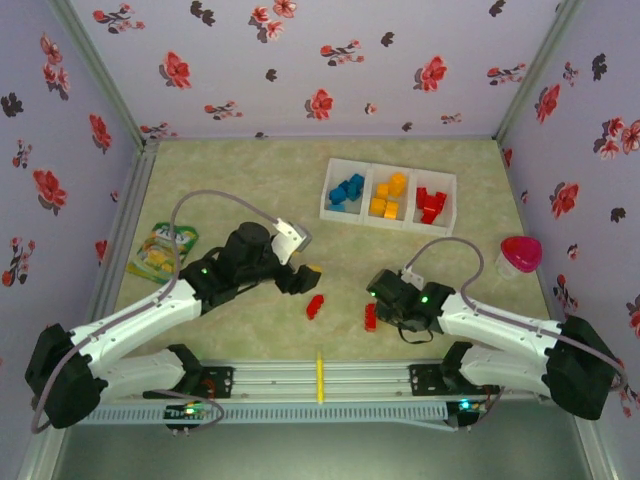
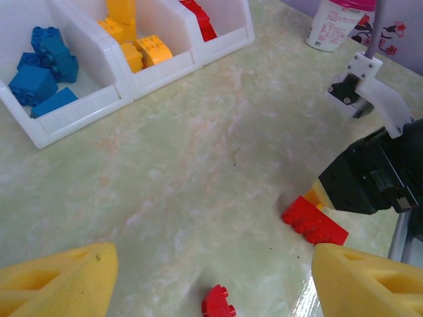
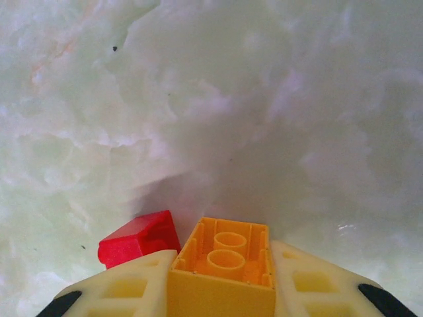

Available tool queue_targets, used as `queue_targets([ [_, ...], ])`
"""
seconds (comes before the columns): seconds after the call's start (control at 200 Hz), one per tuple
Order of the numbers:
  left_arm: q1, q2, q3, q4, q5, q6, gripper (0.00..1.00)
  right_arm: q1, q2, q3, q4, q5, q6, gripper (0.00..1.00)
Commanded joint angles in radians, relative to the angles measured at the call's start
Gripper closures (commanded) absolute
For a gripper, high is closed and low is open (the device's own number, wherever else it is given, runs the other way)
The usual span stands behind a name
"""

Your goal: Sort the legos into containers by color

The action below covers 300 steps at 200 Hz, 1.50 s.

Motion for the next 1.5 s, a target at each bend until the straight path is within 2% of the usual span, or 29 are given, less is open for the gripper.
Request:
queue_targets([
  [0.0, -0.008, -0.021, 0.045, -0.029, 0.019, 0.025, 0.23, -0.055, -0.022, 0.073, -0.083, 0.07, -0.113, 0.77],
  [0.2, -0.007, -0.056, 0.082, -0.057, 0.019, 0.031, 0.22, -0.26, -0.023, 0.238, -0.139, 0.091, -0.382, 0.81],
  [0.39, -0.007, -0.074, 0.079, -0.036, 0.025, 0.012, 0.22, -0.447, 0.009, 0.372, -0.002, 0.09, -0.611, 0.81],
  [0.52, -0.009, -0.068, 0.077, -0.027, 0.026, -0.004, 0.22, -0.617, 0.118, 0.439, 0.114, -0.003, -0.713, 0.82],
  [0.68, -0.009, -0.071, 0.065, -0.007, 0.025, -0.026, 0.21, -0.717, 0.286, 0.526, 0.209, -0.09, -0.794, 0.82],
  [0.97, -0.01, -0.038, 0.048, 0.008, -0.006, -0.059, 0.21, -0.731, 0.534, 0.708, 0.25, -0.247, -0.901, 0.82],
  [1.18, -0.01, -0.004, 0.041, 0.015, -0.007, -0.094, 0.21, -0.715, 0.691, 0.838, 0.256, -0.295, -0.926, 0.8],
  [1.355, -0.01, 0.012, 0.035, -0.025, -0.051, -0.118, 0.23, -0.7, 0.842, 0.978, 0.231, -0.318, -0.936, 0.79],
  [1.495, -0.01, 0.017, 0.013, -0.05, -0.079, -0.135, 0.25, -0.687, 0.926, 1.067, 0.195, -0.311, -0.943, 0.69],
])
